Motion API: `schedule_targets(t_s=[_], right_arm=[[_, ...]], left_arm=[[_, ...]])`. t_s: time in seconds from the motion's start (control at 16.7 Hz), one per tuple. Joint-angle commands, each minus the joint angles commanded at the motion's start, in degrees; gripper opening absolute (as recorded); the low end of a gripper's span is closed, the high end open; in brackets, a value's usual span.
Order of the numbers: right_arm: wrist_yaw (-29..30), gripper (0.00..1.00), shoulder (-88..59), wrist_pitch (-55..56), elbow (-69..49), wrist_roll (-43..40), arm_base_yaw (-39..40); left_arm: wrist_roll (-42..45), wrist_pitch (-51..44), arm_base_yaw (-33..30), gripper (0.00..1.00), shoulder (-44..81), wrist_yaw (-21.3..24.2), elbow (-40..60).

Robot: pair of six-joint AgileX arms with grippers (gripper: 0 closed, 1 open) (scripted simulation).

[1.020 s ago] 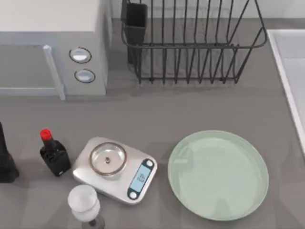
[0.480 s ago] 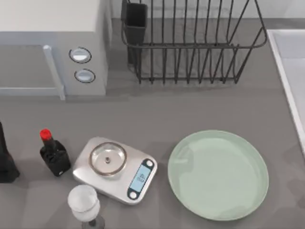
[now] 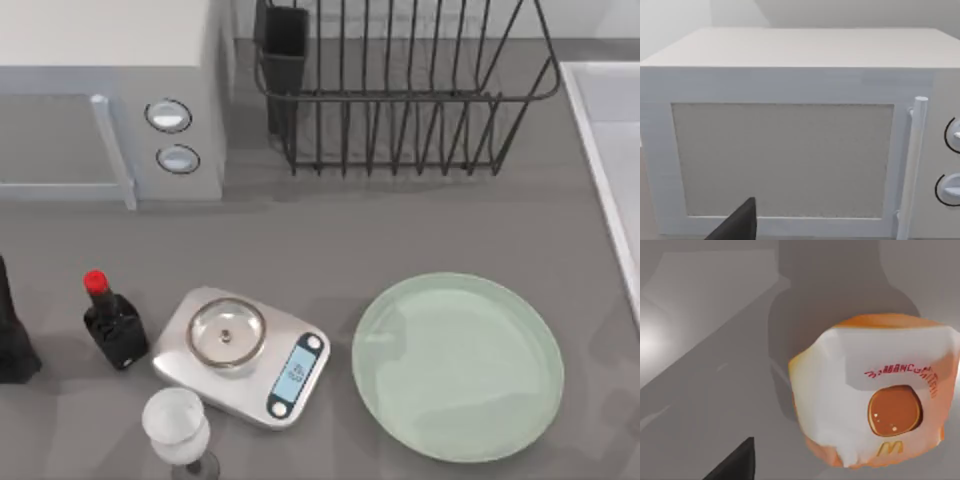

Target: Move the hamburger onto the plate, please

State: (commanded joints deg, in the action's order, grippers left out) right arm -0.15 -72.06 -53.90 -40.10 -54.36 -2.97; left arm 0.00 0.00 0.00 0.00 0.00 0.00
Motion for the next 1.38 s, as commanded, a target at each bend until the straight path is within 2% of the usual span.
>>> schedule_targets(t_s=[0.18,0.6,1.08,1.38], right_arm=[[-0.1,1.0,-3.9,-2.9,-2.5,-3.1,-0.2],[-0.1,1.0,-4.4,-2.1,-1.9,-3.2,0.0],[-0.1,1.0,-14.1,17.5,7.6,-2.8,0.1],[-0.1,1.0,-15.7,20.3,9.1,-2.8,0.1]], left_arm=[[0.0,0.0,0.0,1.0,0.0,0.0,0.0],[0.0,0.0,0.0,1.0,0.0,0.0,0.0],[0.0,0.0,0.0,1.0,0.0,0.0,0.0],[0.0,0.0,0.0,1.0,0.0,0.0,0.0]])
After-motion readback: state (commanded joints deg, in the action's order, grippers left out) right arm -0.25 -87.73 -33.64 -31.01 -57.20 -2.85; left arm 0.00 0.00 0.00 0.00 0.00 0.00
